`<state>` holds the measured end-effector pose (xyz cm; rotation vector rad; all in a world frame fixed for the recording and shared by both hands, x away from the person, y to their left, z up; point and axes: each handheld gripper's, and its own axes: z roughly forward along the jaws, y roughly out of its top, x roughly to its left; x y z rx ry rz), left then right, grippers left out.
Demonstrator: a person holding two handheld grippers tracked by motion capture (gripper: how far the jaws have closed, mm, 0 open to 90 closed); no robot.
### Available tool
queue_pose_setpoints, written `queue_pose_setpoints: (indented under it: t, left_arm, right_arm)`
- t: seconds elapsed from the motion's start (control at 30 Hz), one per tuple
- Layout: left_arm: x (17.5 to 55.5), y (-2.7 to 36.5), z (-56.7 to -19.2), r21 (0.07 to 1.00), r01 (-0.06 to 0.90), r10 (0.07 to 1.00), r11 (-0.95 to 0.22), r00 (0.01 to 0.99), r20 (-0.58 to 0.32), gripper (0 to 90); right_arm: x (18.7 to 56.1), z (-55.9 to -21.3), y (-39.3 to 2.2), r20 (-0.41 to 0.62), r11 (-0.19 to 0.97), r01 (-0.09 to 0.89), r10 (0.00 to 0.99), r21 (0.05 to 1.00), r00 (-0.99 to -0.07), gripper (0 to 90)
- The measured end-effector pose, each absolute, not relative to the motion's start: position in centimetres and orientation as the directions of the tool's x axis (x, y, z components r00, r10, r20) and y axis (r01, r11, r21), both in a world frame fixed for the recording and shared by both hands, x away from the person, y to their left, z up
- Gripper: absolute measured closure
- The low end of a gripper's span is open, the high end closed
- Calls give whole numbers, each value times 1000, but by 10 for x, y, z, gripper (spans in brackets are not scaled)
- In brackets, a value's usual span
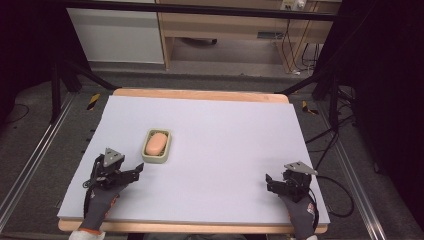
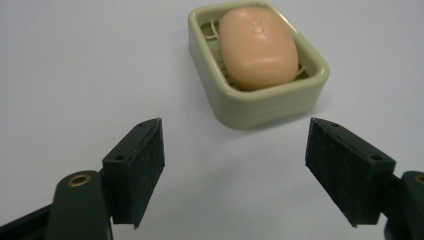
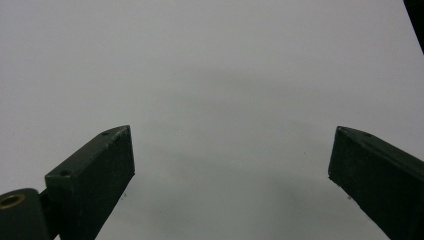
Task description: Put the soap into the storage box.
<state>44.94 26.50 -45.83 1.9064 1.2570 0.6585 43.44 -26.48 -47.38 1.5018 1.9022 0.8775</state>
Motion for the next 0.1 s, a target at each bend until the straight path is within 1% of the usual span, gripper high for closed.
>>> queue_pose_setpoints:
  t: [0.1]
  left_arm:
    - [445, 268, -463, 794, 552, 921, -256, 389, 26, 218]
  right_arm:
    - [435, -474, -265, -30, 162, 610, 975, 775, -220, 49]
